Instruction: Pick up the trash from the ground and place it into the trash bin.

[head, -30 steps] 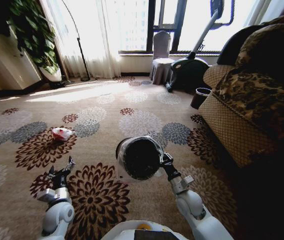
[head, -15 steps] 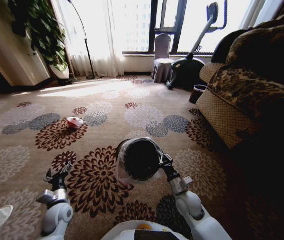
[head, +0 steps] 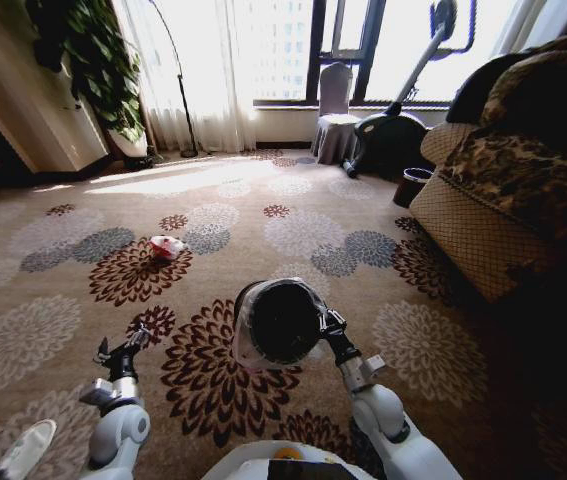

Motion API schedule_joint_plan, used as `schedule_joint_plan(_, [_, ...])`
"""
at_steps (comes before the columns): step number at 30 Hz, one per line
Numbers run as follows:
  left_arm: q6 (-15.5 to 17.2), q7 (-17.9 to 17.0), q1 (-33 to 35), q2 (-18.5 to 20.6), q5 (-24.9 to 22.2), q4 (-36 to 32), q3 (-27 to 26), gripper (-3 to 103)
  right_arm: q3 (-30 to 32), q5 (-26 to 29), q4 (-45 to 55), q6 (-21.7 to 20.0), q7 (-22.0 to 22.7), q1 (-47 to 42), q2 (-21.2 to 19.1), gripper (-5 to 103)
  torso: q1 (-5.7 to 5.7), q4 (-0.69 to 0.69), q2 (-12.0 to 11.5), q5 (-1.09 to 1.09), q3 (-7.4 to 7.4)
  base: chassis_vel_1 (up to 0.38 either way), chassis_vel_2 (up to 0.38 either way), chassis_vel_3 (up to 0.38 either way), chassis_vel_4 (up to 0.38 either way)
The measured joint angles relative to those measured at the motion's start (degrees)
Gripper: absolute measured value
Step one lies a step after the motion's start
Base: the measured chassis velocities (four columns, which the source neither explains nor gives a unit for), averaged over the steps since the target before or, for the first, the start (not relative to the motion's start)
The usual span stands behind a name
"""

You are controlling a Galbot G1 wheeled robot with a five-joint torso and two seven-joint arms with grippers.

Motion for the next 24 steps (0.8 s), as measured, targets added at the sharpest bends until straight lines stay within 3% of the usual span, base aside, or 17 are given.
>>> schedule_joint_plan(3, [0.12,-0.58,-1.15,-0.19,0.56,3.89,0.01,100,-0.15,-0.19,-0.2,-0.01,0.01,0.07,-0.09,0,-0.01,-0.04,0.0,0.04,-0.01,0.398,0.352,-0.39,-0.356])
schedule_joint_plan(5, [0.8,-0.97,-1.61,-0.2,0.94,6.74,-0.23,100,-0.32,-0.24,-0.39,-0.06,-0.05,0.04,-0.27,0,-0.01,-0.02,0.0,-0.04,0.0,0.411,0.323,-0.398,-0.354])
schedule_joint_plan(6, [1.86,-1.23,-1.76,-0.12,1.47,8.55,-0.86,100,-0.36,-0.25,-0.41,-0.08,-0.02,0.06,-0.35,0,-0.01,-0.03,0.0,0.1,-0.01,0.393,0.348,-0.406,-0.32])
schedule_joint_plan(8, [2.89,-1.87,-1.61,-0.19,1.79,9.3,-1.09,100,-0.38,-0.2,-0.41,-0.07,0.0,0.21,-0.53,0,-0.01,-0.03,0.0,0.03,-0.01,0.393,0.335,-0.393,-0.32])
schedule_joint_plan(10, [6.93,-6.11,0.38,-0.87,-0.67,5.92,-0.69,100,-0.7,0.23,-0.46,-0.11,-0.05,0.84,-1.09,0,-0.01,-0.02,0.0,-0.03,-0.01,0.385,0.326,-0.381,-0.317])
schedule_joint_plan(11, [6.93,-6.11,0.38,-0.87,-0.67,5.92,-0.69,100,-0.7,0.23,-0.46,-0.11,-0.05,0.84,-1.09,0,-0.01,-0.02,0.0,-0.03,-0.01,0.369,0.328,-0.381,-0.312])
schedule_joint_plan(13, [10.48,-10.14,2.75,-1.58,-4.22,1.2,0.48,100,-0.78,0.56,-0.56,-0.15,-0.02,1.5,-1.41,0,-0.01,-0.03,0.0,0.08,-0.01,0.342,0.331,-0.337,-0.294])
schedule_joint_plan(15, [16.35,-17.22,7.98,-4.35,-10.05,-7.27,2.6,100,-1.12,1.28,-0.68,-0.39,-0.07,2.65,-2.04,0,-0.01,-0.02,0.0,-0.04,-0.01,0.243,0.257,-0.244,-0.233])
schedule_joint_plan(16, [16.35,-17.22,7.98,-4.35,-10.05,-7.27,2.6,100,-1.12,1.28,-0.68,-0.39,-0.07,2.65,-2.04,0,-0.01,-0.02,0.0,-0.04,-0.01,0.243,0.257,-0.183,-0.19])
schedule_joint_plan(19, [18.17,-23.93,12.49,-6.78,-10.5,-11.23,4.13,100,-1.67,2.38,-1.35,-0.63,-0.05,4.51,-2.47,0,-0.01,0.0,0.0,0.05,-0.01,0.109,0.112,-0.092,-0.102])
schedule_joint_plan(20, [18.17,-23.93,12.49,-6.78,-10.5,-11.23,4.13,100,-1.67,2.38,-1.35,-0.63,-0.05,4.51,-2.47,0,-0.01,0.0,0.0,0.05,-0.01,0.051,0.092,-0.007,-0.033])
schedule_joint_plan(21, [18.2,-26.11,13.65,-6.48,-10.84,-11.45,4.51,100,-2.1,2.76,-1.97,-0.62,-0.03,5.36,-2.68,0,-0.01,-0.03,0.0,-0.01,-0.01,0.0,0.0,0.0,0.0])
schedule_joint_plan(24, [18.1,-29.21,14.96,-5.47,-12.41,-12.21,4.55,100,-2.89,3.24,-2.95,-0.55,-0.01,6.7,-2.89,0,-0.01,-0.05,0.01,0.09,-0.01,-0.056,-0.074,0.036,0.021])
